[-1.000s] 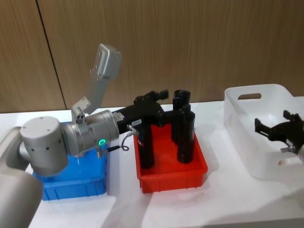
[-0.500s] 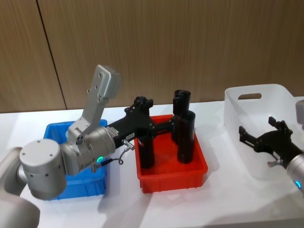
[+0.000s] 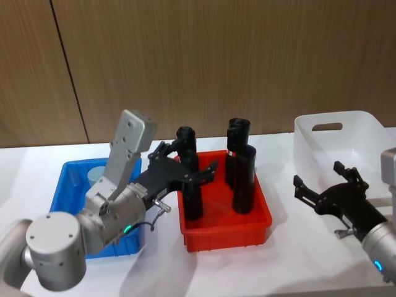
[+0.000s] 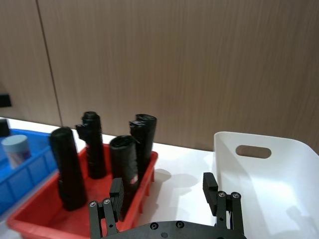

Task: Pick the cotton swabs from the blue box and place them into the white box.

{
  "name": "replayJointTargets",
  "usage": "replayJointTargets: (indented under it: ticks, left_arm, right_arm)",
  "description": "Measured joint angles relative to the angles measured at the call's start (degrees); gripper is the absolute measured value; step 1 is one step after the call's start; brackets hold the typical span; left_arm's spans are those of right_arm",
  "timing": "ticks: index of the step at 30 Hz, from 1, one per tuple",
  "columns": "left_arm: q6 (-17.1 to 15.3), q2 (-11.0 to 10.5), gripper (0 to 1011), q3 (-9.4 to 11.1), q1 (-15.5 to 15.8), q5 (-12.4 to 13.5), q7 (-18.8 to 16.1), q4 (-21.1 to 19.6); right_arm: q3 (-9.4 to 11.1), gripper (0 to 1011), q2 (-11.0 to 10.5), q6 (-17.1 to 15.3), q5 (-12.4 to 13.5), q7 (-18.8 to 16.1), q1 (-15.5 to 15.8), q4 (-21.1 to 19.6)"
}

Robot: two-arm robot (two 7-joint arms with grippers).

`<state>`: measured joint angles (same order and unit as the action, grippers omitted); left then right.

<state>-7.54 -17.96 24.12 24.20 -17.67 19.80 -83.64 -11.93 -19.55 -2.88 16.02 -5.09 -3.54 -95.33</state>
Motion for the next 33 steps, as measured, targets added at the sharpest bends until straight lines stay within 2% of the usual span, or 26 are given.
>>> replayJointTargets:
  ticks: [3, 5, 9, 11, 24, 33]
  left_arm:
    - [0.57, -0.33, 1004, 0.15, -0.87, 0.52, -1.58, -0.83]
    - [1.34, -0.83, 1004, 0.4, -2.19, 1.26, -3.97, -1.96]
    - [2.17, -1.29, 1004, 0.63, -3.45, 1.98, -6.16, -3.11]
    - [2.99, -1.77, 1004, 0.86, -4.68, 2.72, -8.47, -4.25]
    - [6.12, -3.63, 1004, 1.77, -9.64, 5.64, -17.44, -8.71]
    - [6.78, -3.97, 1004, 1.94, -10.63, 6.2, -19.15, -9.57]
  right_arm:
    - [-0.3, 1002, 0.06, 0.29, 0.14, 0.36, 1.19, -1.6]
    - [-0.64, 1002, 0.11, 0.6, 0.32, 0.78, 2.62, -3.54]
    - [-0.92, 1002, 0.17, 0.85, 0.41, 1.12, 3.81, -5.15]
    - [-1.02, 1002, 0.19, 0.93, 0.44, 1.26, 4.21, -5.67]
    - [-1.01, 1002, 0.21, 0.97, 0.47, 1.3, 4.39, -5.93]
    - [-1.01, 1002, 0.21, 0.93, 0.46, 1.28, 4.38, -5.89]
